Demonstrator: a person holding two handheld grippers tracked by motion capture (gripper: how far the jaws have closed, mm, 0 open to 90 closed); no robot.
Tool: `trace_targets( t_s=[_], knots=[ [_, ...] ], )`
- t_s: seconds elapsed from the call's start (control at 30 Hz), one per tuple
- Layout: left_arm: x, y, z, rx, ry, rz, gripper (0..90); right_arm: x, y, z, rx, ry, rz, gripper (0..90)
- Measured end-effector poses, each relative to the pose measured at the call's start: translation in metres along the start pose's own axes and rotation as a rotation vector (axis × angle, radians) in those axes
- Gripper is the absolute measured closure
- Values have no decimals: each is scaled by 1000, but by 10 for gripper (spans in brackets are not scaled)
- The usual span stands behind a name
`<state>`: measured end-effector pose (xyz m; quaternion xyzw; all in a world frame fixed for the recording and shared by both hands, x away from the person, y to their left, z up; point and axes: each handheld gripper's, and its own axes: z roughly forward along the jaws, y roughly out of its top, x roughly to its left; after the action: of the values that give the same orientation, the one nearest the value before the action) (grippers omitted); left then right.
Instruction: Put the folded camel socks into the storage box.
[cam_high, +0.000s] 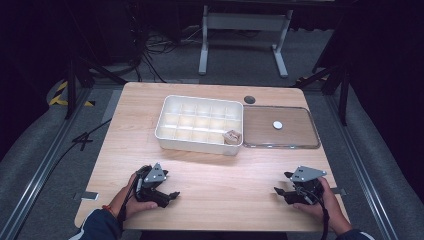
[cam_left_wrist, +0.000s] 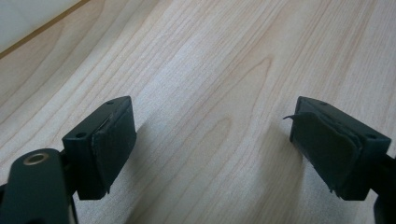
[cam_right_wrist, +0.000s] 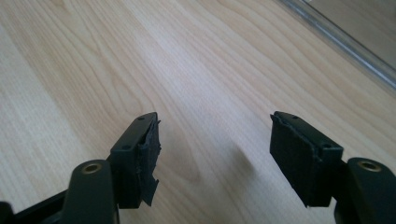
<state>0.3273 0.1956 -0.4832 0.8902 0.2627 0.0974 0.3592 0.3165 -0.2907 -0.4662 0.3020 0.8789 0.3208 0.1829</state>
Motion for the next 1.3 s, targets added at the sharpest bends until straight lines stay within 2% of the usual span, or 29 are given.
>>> trace_targets(
  t_s=[0.07, 0.2, 0.33, 0.4, 0.43, 1.3],
  knots=[
    [0, 0, 0, 1, 0, -1, 145, 0, -6, -2, -7, 4, 11, 335],
    [0, 0, 0, 2, -2, -2, 144, -2, -19, -4, -19, 20, 66, 326],
    [0, 1, 1, 1, 1, -1, 143, -6, -29, -6, -52, 36, 120, 299],
    [0, 1, 1, -2, 1, -5, 143, -8, -36, -6, -85, 42, 148, 279],
    [0, 1, 1, -2, 2, -4, 142, -8, -38, -6, -96, 43, 146, 274],
    [1, 2, 2, 2, 2, 2, 141, -10, -37, -5, -93, 49, 141, 256]
  ],
)
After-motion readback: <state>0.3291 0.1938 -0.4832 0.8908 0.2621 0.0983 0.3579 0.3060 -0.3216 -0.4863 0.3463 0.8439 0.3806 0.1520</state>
